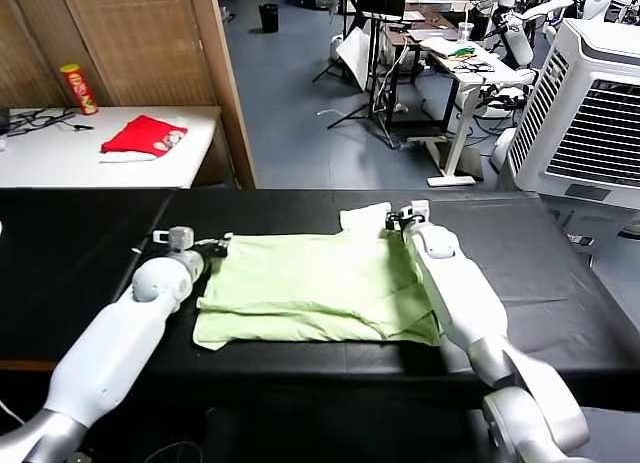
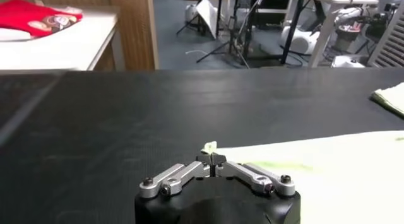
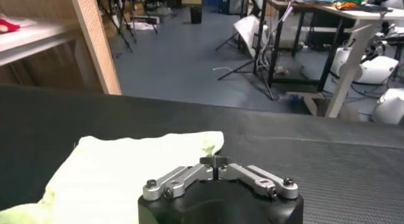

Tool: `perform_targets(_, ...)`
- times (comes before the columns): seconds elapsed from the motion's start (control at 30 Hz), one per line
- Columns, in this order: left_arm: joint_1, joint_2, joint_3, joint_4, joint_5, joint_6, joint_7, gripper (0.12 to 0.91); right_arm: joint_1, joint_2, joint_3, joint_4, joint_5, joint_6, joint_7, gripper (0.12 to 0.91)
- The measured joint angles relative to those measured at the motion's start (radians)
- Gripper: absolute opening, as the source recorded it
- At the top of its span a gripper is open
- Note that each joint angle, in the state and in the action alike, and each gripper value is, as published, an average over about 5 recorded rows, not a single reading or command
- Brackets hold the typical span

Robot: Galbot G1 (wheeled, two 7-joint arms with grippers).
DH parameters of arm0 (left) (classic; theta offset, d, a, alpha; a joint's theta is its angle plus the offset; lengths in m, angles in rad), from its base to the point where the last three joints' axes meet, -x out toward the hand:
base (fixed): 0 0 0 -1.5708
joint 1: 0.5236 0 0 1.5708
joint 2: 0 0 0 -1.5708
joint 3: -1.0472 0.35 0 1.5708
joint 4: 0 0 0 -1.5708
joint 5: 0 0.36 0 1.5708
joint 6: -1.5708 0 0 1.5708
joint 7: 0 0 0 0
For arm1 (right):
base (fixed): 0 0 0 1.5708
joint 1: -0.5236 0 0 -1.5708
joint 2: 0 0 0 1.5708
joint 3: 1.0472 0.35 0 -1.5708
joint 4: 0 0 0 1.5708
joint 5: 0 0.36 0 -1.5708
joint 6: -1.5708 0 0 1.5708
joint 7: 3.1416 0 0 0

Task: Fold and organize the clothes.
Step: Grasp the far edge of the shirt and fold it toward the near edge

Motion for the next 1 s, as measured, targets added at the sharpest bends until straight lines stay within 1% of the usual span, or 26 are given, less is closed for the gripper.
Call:
perform_targets(0.2,0.050,0.033,-0.044,-0.089,0.004,-0.003,-0.010,0.130,-0.126,-0.075,0.027,0.245,0.065,-0.027,0.019,0.122)
perform_targets(0.4,0.163,0.090,-0.119,-0.231,0.004,-0.010,-0.012,0.130,-0.263,-0.156,0.065,0.476,0.125,-0.070,0.039,0.122)
perform_targets(0.47,0.213,0.110,-0.150,-0.284,0.004,-0.015,-0.012,0.130,-0.308,-0.181,0.077,0.545,0.135,-0.093,0.055,0.122)
perform_targets(0.6,0.315,0.138,-0.209,-0.380,0.004,-0.021,-0.011,0.130,-0.395,-0.223,0.101,0.667,0.143,-0.154,0.105,0.122)
perform_targets(0.77,0.430,0.152,-0.271,-0.491,0.017,-0.020,-0.022,0.130,-0.489,-0.250,0.125,0.783,0.139,-0.223,0.152,0.122)
perform_targets(0.87,0.488,0.153,-0.300,-0.545,0.036,-0.019,-0.029,0.130,-0.541,-0.254,0.139,0.832,0.123,-0.261,0.162,0.122)
perform_targets(1.0,0.562,0.151,-0.334,-0.599,0.066,-0.020,-0.030,0.130,-0.603,-0.258,0.155,0.879,0.106,-0.303,0.164,0.122)
